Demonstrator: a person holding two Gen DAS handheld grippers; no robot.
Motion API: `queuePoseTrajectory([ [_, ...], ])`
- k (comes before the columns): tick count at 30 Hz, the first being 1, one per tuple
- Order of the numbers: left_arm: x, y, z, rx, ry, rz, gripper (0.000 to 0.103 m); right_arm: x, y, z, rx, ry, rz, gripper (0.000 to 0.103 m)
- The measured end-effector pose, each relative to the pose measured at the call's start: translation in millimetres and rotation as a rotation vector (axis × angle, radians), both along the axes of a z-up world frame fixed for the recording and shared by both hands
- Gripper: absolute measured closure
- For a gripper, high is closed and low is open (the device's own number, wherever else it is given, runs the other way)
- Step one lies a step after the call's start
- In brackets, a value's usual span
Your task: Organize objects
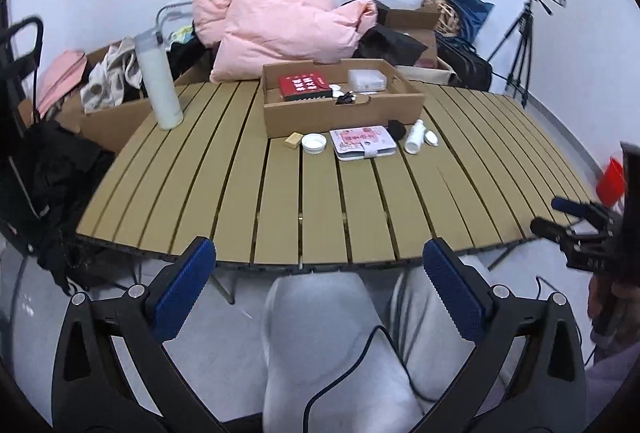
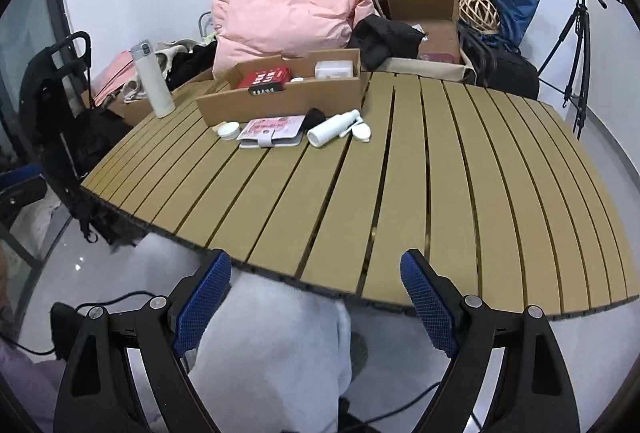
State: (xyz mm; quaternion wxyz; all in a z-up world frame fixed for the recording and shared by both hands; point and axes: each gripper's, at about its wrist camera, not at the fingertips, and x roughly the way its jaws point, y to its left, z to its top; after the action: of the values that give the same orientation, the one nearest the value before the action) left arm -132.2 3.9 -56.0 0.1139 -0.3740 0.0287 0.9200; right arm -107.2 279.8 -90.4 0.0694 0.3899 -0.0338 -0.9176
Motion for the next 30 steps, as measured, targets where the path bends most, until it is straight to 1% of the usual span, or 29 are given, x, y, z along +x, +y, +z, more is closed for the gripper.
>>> queuePoseTrajectory([
  [2,-13.9,-1.8,-11.7,0.018,0.006,0.029,0.005,-6.5,-0.2,-5.6,-0.006,-0.011,0.008,0.014],
  [3,-13.9,-2.5,-15.6,0.019,0.024,0.04,0.008,-11.0,-0.3,-9.8,-0.001,-0.021,0.01,0.014],
  [4,-23.4,-1.7,-21.2,0.014,0.063,0.053,0.01,-16.4,-0.5,-15.2,0.013,-0.038,0.008,0.014],
  [5,-35.7,1.0,-26.0,-0.001,0.084,0.061,0.016,-24.5,0.0,-22.1,0.038,-0.066,0.006,0.014],
  [6,-46.3,3.6,-30.2,-0.016,0.086,0.069,0.024,-33.4,-0.9,-27.7,0.063,-0.084,0.009,0.016],
  [7,-68.0,8.6,-37.5,-0.026,0.07,0.07,0.027,-46.5,-1.0,-31.8,0.08,-0.089,0.02,0.022],
  [8,-88.1,12.4,-43.5,-0.016,0.051,0.064,0.032,-57.3,-0.6,-33.0,0.088,-0.09,0.034,0.027],
  [10,-119.1,19.2,-54.6,0.027,0.024,0.051,0.034,-80.9,1.3,-37.3,0.104,-0.075,0.054,0.028],
  [11,-140.0,24.1,-62.8,0.052,0.005,0.045,0.035,-99.7,3.6,-41.3,0.115,-0.067,0.059,0.03],
  [13,-171.6,34.1,-79.7,0.064,-0.038,0.047,0.036,-130.1,9.3,-48.3,0.117,-0.066,0.066,0.036],
  [14,-190.6,41.6,-91.9,0.044,-0.058,0.059,0.038,-151.2,13.3,-53.0,0.108,-0.064,0.074,0.037],
  [16,-211.3,50.9,-106.8,-0.013,-0.085,0.086,0.04,-181.0,19.4,-61.8,0.1,-0.073,0.083,0.038],
  [17,-222.2,55.7,-115.0,-0.034,-0.098,0.098,0.04,-199.0,22.7,-67.5,0.102,-0.087,0.077,0.039],
  [20,-240.7,63.5,-130.3,-0.044,-0.124,0.11,0.041,-228.4,22.9,-78.7,0.112,-0.103,0.089,0.045],
  [22,-248.6,66.3,-136.2,-0.049,-0.142,0.114,0.05,-241.6,21.1,-85.6,0.111,-0.11,0.112,0.048],
  [24,-252.5,71.2,-141.3,-0.053,-0.149,0.118,0.067,-251.1,19.4,-92.8,0.115,-0.117,0.123,0.053],
  [25,-251.7,72.8,-140.4,-0.057,-0.135,0.127,0.067,-254.1,19.1,-95.3,0.115,-0.12,0.127,0.056],
  [26,-252.5,74.1,-140.6,-0.062,-0.135,0.129,0.067,-256.7,20.0,-95.7,0.093,-0.111,0.133,0.058],
  [28,-253.6,75.8,-140.3,-0.061,-0.133,0.133,0.067,-260.5,21.3,-97.0,0.08,-0.111,0.138,0.06],
  [29,-253.4,76.8,-140.4,-0.061,-0.132,0.131,0.068,-261.0,22.4,-97.3,0.068,-0.107,0.143,0.07],
  [30,-252.3,77.8,-140.6,-0.06,-0.131,0.132,0.068,-261.0,22.9,-97.1,0.055,-0.105,0.148,0.072],
])
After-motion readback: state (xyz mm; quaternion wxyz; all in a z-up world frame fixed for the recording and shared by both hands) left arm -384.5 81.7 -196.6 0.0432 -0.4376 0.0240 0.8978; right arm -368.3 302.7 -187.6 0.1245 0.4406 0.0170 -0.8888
